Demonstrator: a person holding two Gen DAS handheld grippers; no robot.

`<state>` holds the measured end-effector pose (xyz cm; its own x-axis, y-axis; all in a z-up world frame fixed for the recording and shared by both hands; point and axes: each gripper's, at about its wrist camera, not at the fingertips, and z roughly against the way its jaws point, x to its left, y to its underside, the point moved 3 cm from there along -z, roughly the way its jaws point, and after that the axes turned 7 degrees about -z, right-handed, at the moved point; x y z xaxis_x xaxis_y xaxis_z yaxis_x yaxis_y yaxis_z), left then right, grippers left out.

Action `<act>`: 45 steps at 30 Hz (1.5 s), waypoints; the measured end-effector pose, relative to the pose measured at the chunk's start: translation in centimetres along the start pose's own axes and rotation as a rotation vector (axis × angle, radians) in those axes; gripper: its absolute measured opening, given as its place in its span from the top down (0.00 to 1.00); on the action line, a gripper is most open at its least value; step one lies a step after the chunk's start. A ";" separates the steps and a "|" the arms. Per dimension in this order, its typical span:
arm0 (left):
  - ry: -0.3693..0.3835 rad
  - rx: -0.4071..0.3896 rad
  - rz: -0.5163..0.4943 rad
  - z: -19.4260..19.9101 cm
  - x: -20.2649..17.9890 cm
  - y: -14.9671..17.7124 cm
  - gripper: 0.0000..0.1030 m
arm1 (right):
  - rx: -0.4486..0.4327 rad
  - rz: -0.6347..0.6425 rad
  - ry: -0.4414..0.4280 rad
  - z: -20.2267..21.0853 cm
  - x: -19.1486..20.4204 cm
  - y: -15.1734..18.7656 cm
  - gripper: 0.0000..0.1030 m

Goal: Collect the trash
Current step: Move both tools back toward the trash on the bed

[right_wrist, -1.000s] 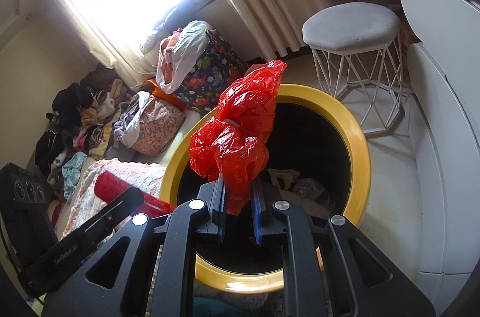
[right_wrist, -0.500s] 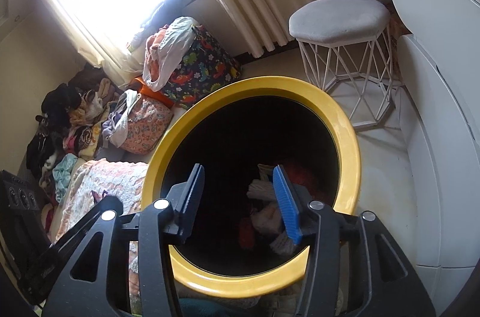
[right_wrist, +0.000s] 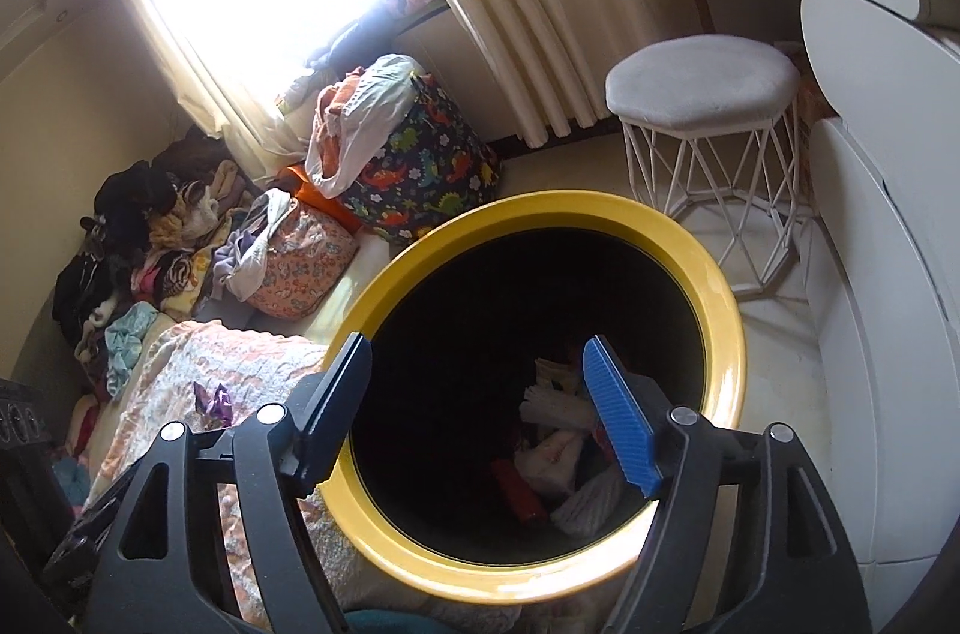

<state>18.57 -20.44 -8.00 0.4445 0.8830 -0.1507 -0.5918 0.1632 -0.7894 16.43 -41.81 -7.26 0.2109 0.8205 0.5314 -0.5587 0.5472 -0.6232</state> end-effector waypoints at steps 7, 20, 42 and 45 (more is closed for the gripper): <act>-0.040 -0.028 0.014 1.8 1.6 0.1 0.11 | -0.033 0.059 -0.030 0.4 2.1 0.3 0.24; -0.116 -0.066 0.085 4.8 5.4 1.1 0.11 | -0.035 0.165 -0.092 0.6 6.1 1.7 0.20; -0.325 -0.095 0.202 10.1 12.8 3.5 0.11 | 0.051 0.326 -0.191 0.1 13.2 7.1 0.19; -0.346 -0.094 0.217 10.7 13.7 4.0 0.11 | 0.069 0.341 -0.207 0.0 14.2 7.8 0.19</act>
<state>15.13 -2.98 -6.83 0.0547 0.9909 -0.1229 -0.5758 -0.0693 -0.8146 15.09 -25.89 -4.62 -0.1573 0.8986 0.4097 -0.6226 0.2318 -0.7474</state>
